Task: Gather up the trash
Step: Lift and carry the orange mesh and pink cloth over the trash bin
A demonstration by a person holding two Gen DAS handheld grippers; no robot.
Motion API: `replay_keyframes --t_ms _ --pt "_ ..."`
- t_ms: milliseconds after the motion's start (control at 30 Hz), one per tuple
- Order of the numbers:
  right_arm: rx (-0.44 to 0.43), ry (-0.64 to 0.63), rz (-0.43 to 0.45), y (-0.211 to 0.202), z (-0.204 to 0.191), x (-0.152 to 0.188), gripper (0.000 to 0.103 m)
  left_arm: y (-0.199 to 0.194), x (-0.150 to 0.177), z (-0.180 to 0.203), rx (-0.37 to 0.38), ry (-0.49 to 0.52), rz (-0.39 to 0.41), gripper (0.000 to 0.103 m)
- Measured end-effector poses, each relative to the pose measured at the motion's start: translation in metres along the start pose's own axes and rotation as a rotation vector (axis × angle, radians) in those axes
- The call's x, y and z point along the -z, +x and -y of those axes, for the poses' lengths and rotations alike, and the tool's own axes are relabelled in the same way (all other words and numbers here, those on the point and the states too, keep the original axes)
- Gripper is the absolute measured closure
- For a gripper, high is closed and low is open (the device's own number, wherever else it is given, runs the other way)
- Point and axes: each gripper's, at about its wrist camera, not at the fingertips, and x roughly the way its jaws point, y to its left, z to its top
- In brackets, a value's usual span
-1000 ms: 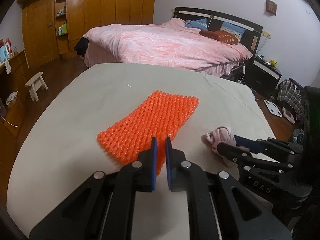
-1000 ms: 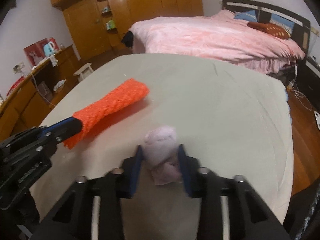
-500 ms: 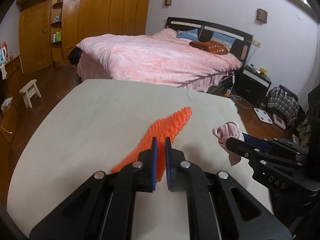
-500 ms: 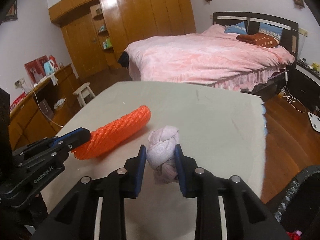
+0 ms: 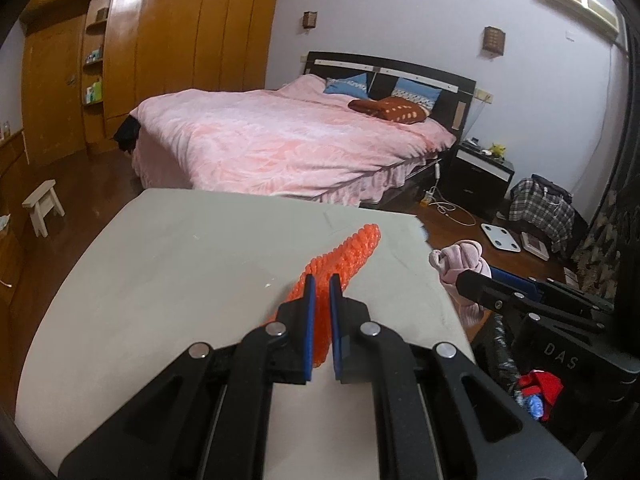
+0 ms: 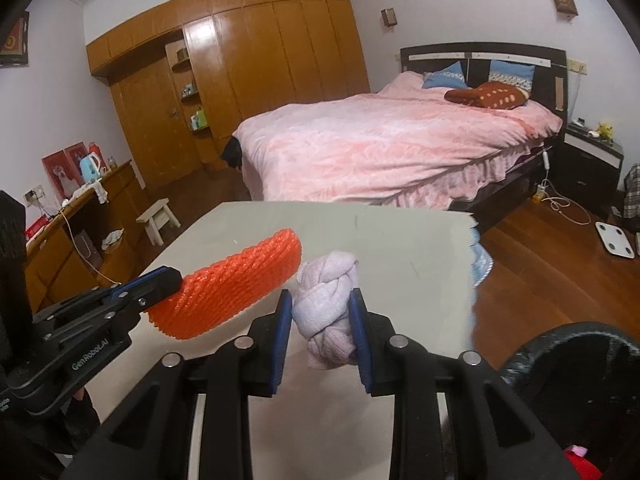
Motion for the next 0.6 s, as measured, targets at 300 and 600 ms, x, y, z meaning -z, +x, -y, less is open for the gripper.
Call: replay_keyframes --t_ms 300,600 --pt "0.054 0.014 0.05 -0.042 0.02 0.0 0.074 -0.015 -0.001 0.036 0.04 0.04 0.024 0.097" --pt "0.121 0.02 0.087 -0.086 0.045 0.009 0.074 -0.029 0.0 0.075 0.093 0.086 0.042 0.097"
